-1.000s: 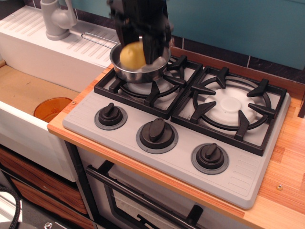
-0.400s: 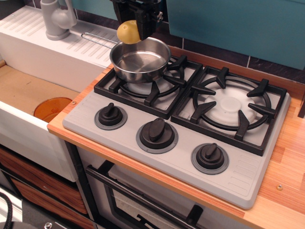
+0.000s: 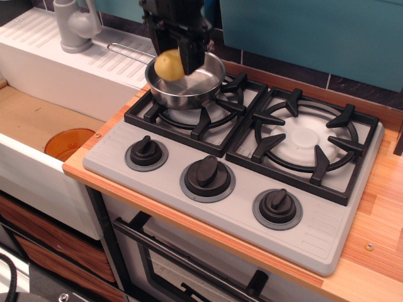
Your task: Put potato in pot or pan an put pot or pan on stove
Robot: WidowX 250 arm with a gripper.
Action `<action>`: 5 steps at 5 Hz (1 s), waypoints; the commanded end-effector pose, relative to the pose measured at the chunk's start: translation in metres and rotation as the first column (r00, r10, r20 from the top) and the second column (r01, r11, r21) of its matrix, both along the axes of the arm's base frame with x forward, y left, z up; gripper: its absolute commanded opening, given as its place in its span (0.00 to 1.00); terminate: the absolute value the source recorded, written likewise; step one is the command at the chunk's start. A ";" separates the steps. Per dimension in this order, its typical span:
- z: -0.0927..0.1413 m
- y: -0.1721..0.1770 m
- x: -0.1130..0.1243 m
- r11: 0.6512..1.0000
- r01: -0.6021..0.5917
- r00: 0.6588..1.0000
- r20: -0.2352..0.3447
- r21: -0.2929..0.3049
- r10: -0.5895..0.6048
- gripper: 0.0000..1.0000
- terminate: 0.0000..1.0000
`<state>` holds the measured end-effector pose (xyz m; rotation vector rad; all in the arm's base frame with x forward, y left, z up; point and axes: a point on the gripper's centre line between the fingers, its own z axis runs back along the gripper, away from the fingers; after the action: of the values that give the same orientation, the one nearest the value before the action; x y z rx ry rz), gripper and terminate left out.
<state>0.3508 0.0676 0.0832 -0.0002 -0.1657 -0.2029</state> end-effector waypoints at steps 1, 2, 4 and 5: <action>0.018 -0.009 0.007 1.000 0.008 0.995 0.103 0.010 -0.009 1.00 0.00; 0.021 -0.011 0.006 1.000 0.006 0.995 0.097 0.009 -0.007 1.00 0.00; 0.044 -0.017 0.000 0.999 -0.011 0.998 0.061 0.034 0.009 1.00 0.00; 0.053 -0.022 -0.002 0.999 -0.022 0.999 0.049 0.044 0.020 1.00 0.00</action>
<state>0.3386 0.0449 0.1055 0.0249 -0.1093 -0.1839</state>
